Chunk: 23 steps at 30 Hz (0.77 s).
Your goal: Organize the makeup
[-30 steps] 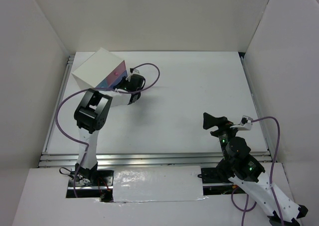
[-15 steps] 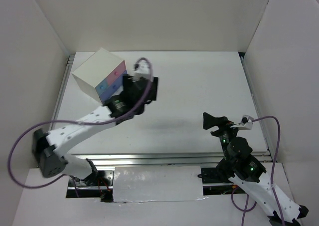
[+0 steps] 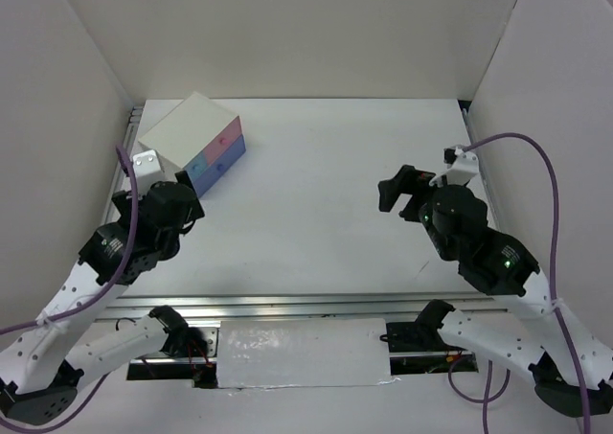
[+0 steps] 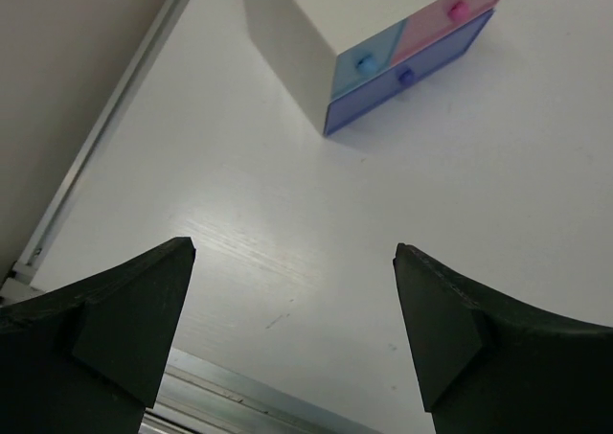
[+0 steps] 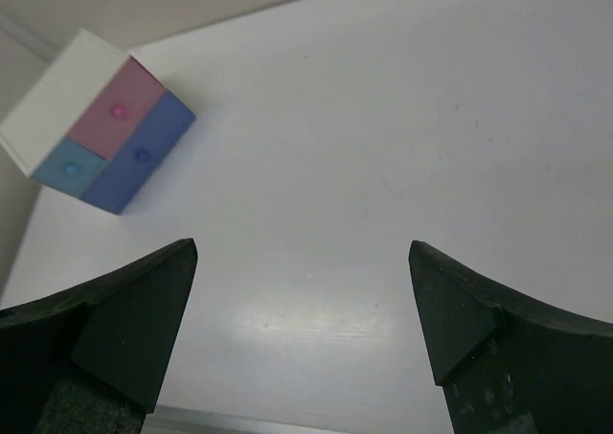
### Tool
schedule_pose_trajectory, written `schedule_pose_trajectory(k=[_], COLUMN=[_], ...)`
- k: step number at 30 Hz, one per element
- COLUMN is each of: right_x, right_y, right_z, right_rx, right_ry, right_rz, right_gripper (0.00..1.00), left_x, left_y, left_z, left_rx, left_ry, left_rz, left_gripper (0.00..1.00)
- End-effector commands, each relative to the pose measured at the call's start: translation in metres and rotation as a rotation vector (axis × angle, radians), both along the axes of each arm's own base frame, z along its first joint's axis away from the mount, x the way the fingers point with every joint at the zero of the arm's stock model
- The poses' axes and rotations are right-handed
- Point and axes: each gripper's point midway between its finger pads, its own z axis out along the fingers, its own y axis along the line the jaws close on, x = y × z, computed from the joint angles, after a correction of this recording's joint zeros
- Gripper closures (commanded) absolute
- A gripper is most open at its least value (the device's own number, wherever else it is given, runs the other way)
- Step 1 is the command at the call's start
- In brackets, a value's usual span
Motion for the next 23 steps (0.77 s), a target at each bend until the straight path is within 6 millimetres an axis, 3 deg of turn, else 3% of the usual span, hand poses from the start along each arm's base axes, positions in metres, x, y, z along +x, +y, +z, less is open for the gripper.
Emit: schedule_pose_trajectory(k=[1, 3, 6, 11, 15, 23], right_x=[-0.022, -0.034, -0.05, -0.067, -0.069, -0.071], right_y=[-0.028, -0.043, -0.054, -0.062, -0.067, -0.071], right_z=[-0.015, -0.002, 0.013, 0.013, 0.012, 0.02], right_rx=[-0.14, -0.095, -0.032, 0.021, 0.016, 0.015], right_ry=[0.071, 0.005, -0.082, -0.113, -0.116, -0.125], right_rz=[-0.017, -0.027, 0.005, 0.032, 0.024, 0.011], right_gripper=[0.0, 0.0, 0.0, 0.0, 0.0, 0.0], left_x=[-0.024, -0.035, -0.041, -0.051, -0.056, -0.052], left_y=[0.036, 0.05, 0.051, 0.06, 0.06, 0.059], left_z=[-0.001, -0.006, -0.012, -0.003, 0.002, -0.002], left_rx=[0.057, 0.037, -0.055, -0.142, -0.159, -0.118], left_ry=[-0.014, -0.05, -0.103, -0.195, -0.255, -0.213], left_rz=[0.093, 0.142, 0.142, 0.137, 0.095, 0.091], left_gripper=[0.01, 0.01, 0.01, 0.01, 0.0, 0.01])
